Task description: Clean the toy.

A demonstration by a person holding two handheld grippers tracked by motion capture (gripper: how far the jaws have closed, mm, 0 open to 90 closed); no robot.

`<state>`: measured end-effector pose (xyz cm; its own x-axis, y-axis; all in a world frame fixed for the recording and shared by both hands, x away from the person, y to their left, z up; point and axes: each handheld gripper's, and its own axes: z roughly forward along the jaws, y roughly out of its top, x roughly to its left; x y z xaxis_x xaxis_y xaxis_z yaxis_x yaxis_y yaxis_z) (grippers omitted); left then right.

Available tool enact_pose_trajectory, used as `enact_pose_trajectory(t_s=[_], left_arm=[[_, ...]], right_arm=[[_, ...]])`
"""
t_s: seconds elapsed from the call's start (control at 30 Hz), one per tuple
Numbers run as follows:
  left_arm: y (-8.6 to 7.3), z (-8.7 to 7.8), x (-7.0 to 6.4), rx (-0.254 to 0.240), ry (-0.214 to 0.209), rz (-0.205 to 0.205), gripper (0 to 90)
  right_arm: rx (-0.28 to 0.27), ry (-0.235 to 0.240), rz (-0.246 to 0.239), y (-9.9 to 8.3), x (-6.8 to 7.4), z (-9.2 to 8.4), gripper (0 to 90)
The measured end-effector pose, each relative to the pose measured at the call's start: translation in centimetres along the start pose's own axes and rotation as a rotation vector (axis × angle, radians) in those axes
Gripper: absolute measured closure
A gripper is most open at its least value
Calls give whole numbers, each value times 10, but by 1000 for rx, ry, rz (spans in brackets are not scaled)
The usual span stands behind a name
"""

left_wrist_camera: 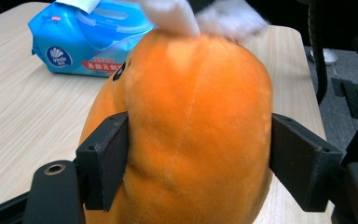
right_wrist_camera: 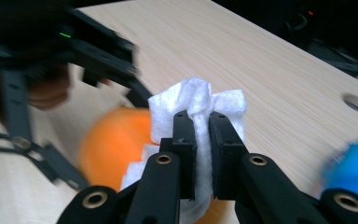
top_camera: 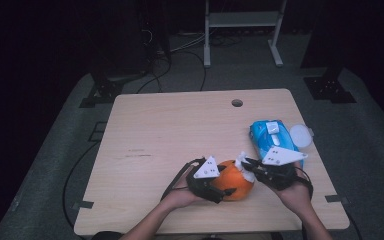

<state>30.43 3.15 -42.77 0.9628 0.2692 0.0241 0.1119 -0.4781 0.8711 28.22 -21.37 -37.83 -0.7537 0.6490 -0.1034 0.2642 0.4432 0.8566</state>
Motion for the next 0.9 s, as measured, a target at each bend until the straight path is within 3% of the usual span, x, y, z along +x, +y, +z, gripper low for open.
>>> enact_pose_trajectory(t_s=[0.1, 0.23, 0.3, 0.4, 0.47, 0.6, 0.63, 0.77, 0.9], left_arm=[[-2, -3, 7, -13, 2, -44, 249], [-4, -8, 16, -25, 16, -100, 226], [-6, -10, 22, -37, 20, -151, 212], [-8, -10, 26, -51, 19, -199, 206], [-6, -8, 23, -45, 21, -187, 207], [-2, -2, 8, -9, 24, -61, 208], [-2, -1, 6, -6, 28, -45, 210], [-3, -3, 10, -15, 19, -64, 214], [-6, -6, 20, -30, 21, -116, 210]], right_arm=[[9, 3, 42, -9, -11, -4, 816], [39, 31, 26, -12, -13, -8, 816], [46, 46, 17, -12, -12, -9, 817], [44, 98, 5, -9, -5, -8, 816], [39, 123, -25, -3, 5, -3, 815], [13, 137, -61, 9, 20, 5, 815], [7, 128, -72, 11, 22, 5, 815], [-2, 94, -48, 7, 12, 3, 816], [8, 67, 42, -12, -9, 2, 816]])
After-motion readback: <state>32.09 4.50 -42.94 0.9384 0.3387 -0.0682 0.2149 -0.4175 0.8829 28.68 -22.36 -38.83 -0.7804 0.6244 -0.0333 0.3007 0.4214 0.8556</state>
